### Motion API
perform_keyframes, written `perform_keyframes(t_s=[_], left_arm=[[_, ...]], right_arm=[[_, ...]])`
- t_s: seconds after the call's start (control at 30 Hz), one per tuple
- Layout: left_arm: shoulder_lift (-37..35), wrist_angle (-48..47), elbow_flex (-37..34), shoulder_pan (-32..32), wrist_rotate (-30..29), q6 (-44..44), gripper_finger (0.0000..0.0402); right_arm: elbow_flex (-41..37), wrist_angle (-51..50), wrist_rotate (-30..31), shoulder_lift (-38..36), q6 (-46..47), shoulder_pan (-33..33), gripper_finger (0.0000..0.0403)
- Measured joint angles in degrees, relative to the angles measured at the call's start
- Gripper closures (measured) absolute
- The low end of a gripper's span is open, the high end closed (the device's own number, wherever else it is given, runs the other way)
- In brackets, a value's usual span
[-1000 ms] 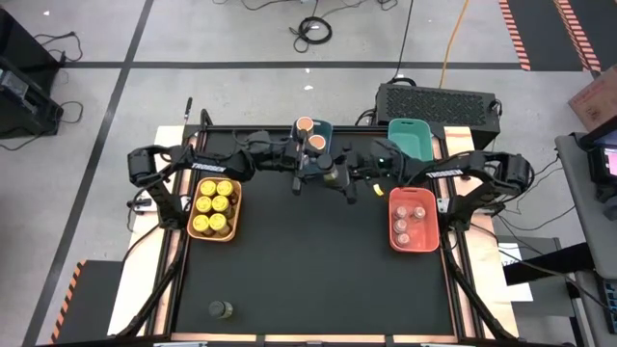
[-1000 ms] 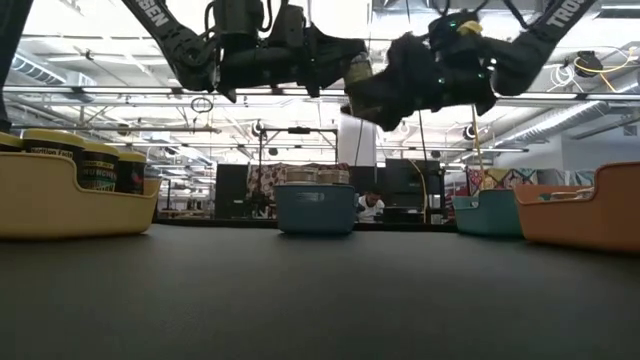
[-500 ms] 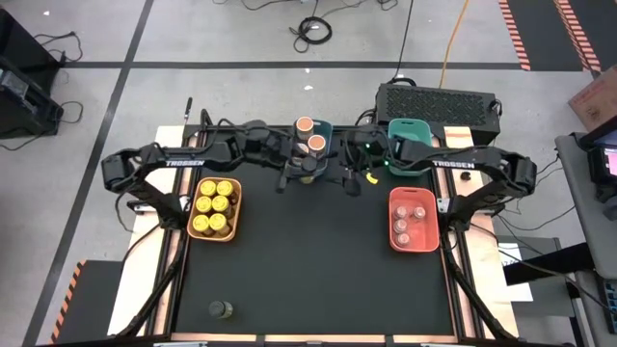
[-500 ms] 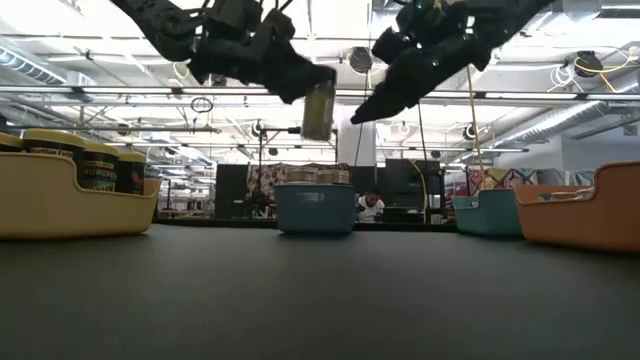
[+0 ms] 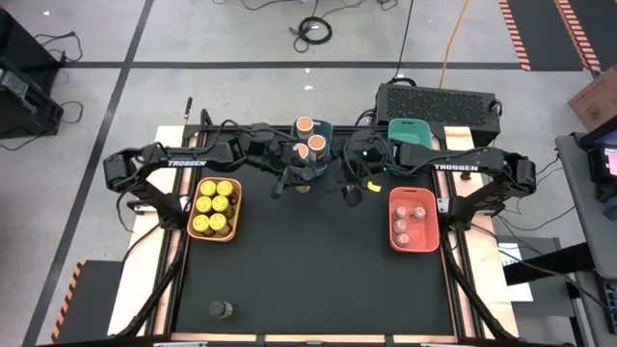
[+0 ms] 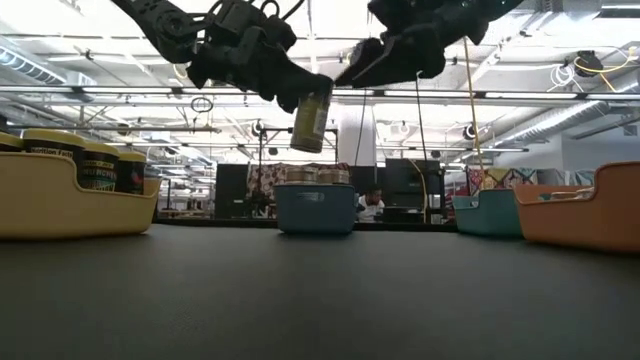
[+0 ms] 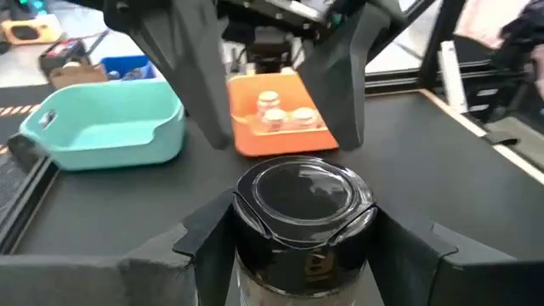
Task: Sort spices by type
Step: Put the black seasoning bottle into the light green bin
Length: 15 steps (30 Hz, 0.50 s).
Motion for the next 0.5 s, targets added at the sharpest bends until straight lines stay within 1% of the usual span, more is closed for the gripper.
perform_keyframes(t_s=[0.2, 0.37, 0.5], left_arm=[[1.2, 1.4, 0.0, -2.0, 0.9, -1.2, 0.0183], [3.8, 2.1, 0.0, -3.3, 1.9, -3.7, 0.0183], [5.5, 2.7, 0.5, -4.0, 2.2, -7.4, 0.0183]], right_arm=[[0.0, 3.4, 0.0, 0.3, -2.1, 2.8, 0.0061], [0.0, 3.3, 0.0, 0.4, -2.5, 4.4, 0.0062], [0.0, 2.6, 0.0, 0.8, -3.2, 5.6, 0.0062]])
